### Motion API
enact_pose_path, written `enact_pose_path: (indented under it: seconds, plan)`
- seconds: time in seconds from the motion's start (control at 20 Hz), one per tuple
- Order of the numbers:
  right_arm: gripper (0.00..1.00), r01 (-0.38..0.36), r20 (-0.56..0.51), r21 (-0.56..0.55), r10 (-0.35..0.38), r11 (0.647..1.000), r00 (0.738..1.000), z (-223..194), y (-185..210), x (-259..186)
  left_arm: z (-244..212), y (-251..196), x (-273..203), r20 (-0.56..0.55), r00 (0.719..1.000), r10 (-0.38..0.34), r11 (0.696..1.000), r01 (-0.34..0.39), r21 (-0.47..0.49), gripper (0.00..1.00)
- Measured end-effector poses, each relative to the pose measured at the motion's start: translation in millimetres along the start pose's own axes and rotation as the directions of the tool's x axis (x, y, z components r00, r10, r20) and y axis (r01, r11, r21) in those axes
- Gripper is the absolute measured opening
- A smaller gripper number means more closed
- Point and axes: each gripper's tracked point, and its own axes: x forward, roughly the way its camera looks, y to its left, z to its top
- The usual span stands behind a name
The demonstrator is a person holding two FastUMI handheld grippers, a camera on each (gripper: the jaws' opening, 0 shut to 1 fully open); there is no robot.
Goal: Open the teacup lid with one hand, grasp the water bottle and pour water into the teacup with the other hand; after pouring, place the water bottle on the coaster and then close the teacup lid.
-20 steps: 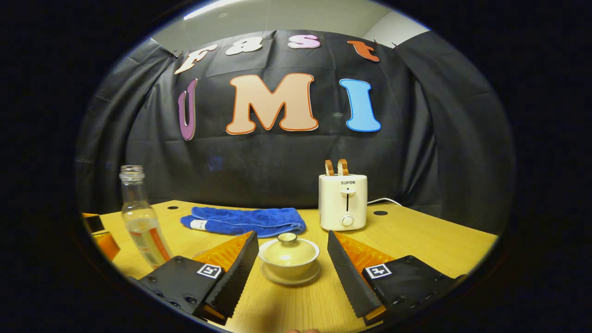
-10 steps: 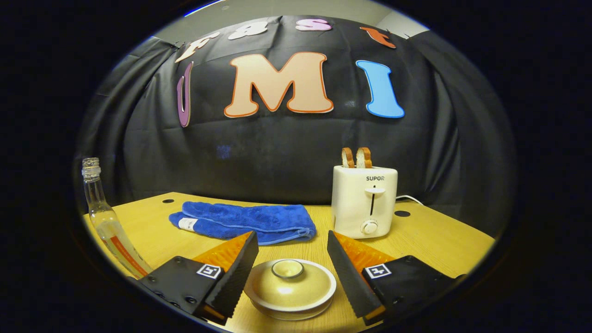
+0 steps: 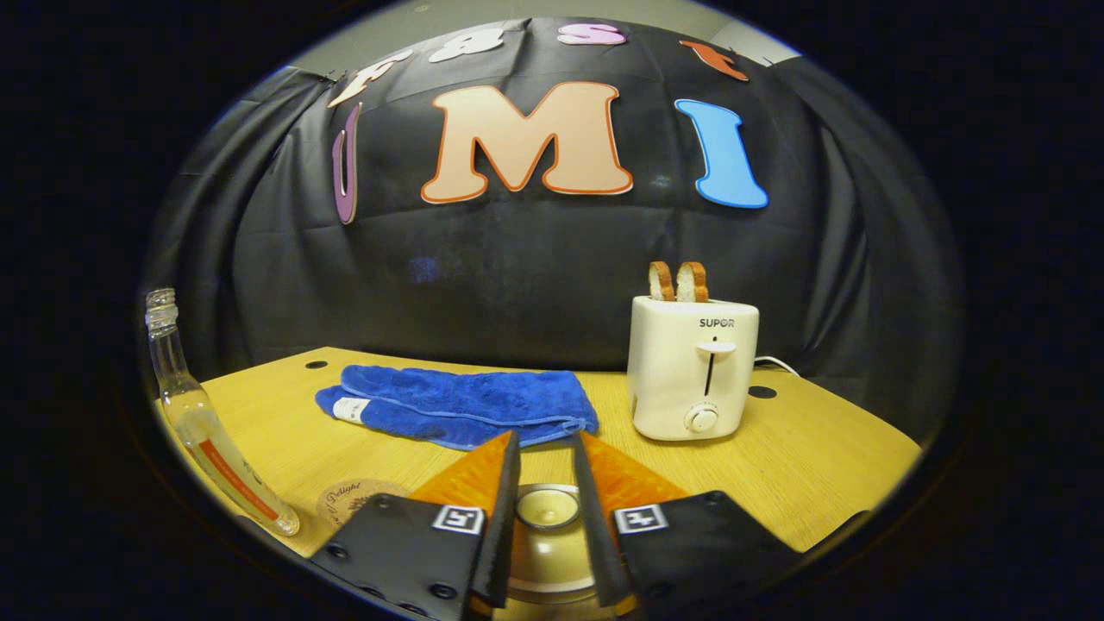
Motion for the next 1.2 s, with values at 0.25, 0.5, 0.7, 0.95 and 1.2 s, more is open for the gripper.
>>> enact_pose_path:
  seconds: [0.25,0.5,0.7,0.95,1.2]
  plan:
    - [0.45,0.003,-0.033,-0.008,-0.003,1.0,0.999,-9,0,2,-1,0,-1,0.0,1.0,0.0,1.0,0.0,0.0,0.95]
    - [0.34,-0.024,-0.031,0.009,0.024,1.0,0.999,-9,3,3,0,0,-1,-0.001,1.0,0.002,1.0,-0.002,0.001,0.95]
    - [0.33,-0.053,0.001,0.026,0.053,0.998,0.999,-3,5,-2,0,1,-2,-0.003,1.0,0.002,1.0,-0.002,0.0,0.95]
    - [0.33,-0.08,0.128,0.04,0.074,0.996,0.989,13,6,-9,-1,0,-1,-0.005,1.0,-0.001,1.0,0.001,-0.001,0.95]
    - [0.33,-0.075,0.124,0.037,0.07,0.997,0.99,11,4,-25,0,-3,-1,-0.002,1.0,-0.014,1.0,0.014,-0.003,0.95]
